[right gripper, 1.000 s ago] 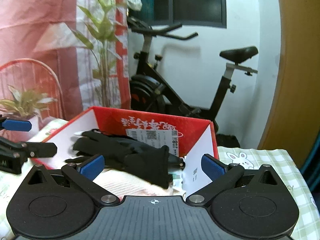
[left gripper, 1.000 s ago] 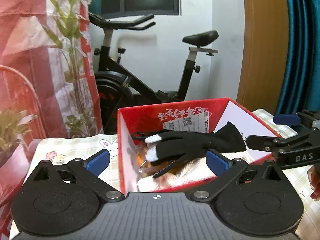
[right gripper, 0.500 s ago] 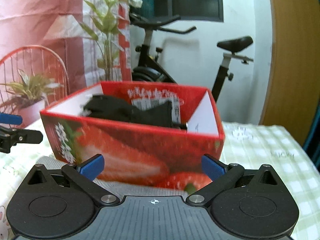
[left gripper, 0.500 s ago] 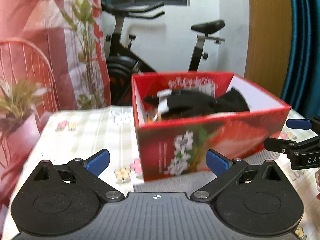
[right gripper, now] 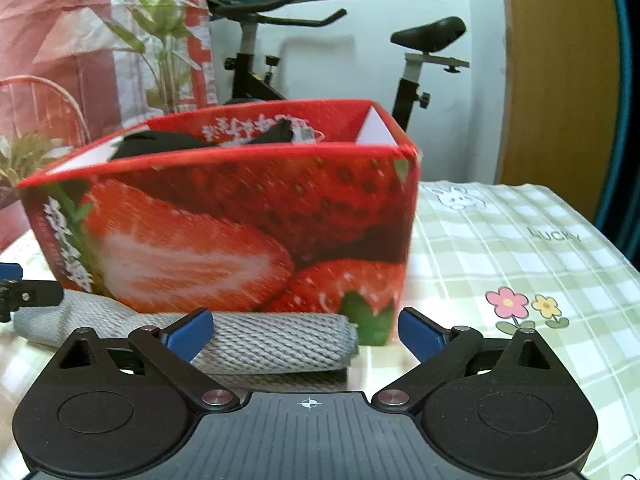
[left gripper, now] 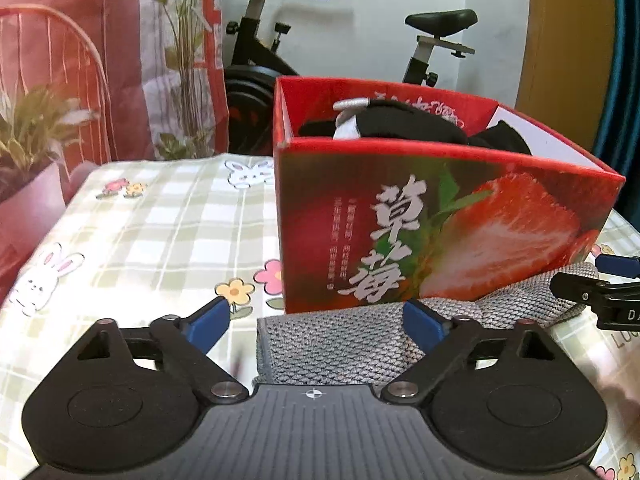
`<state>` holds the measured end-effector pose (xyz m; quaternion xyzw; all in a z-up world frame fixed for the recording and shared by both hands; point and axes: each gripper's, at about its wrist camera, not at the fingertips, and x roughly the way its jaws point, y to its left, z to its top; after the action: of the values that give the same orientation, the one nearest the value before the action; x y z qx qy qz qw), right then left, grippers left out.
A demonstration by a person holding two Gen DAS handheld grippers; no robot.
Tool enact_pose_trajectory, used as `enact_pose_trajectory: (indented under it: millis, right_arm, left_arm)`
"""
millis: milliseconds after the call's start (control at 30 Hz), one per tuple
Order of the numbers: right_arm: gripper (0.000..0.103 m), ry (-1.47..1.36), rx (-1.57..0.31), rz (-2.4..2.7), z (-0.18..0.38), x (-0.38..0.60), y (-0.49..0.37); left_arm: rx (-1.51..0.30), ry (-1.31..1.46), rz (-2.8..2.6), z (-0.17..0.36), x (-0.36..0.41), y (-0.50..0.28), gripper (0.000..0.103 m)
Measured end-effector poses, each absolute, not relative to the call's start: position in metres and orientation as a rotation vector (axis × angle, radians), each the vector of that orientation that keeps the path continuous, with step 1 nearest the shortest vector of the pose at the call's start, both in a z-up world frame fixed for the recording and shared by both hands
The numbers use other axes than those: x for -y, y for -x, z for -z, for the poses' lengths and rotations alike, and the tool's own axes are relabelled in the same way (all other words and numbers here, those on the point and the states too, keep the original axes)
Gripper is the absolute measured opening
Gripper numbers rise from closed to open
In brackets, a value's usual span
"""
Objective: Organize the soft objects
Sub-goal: 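Move the left tool back down to the grey mesh cloth, then grasp the grey mesh cloth with the left gripper and lift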
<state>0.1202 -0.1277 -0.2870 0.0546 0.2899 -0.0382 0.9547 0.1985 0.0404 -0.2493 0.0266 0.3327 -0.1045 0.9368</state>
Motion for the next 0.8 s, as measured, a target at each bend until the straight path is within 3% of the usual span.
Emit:
enact_pose_trajectory:
  millis: [133,433,800]
  right_arm:
    - [0.088,-0.100,-0.604,0.088,0.295,0.131,-0.124]
    - [0.061,-0.081,-0.637,0.027,0.301,0.126,-0.127]
    - [0.053,-0.118,-0.655,-0.002,0.302,0.127,-0.126]
  left_arm:
    - [-0.706,-0.035,0.237,0.258,-0.043,-0.201,0.073]
    - [-0.722,0.011,0.260,0.274,-0.049,-0.192,0.054]
    - [-0.706,-0.031,0.263,0.278,-0.041,-0.175,0.052]
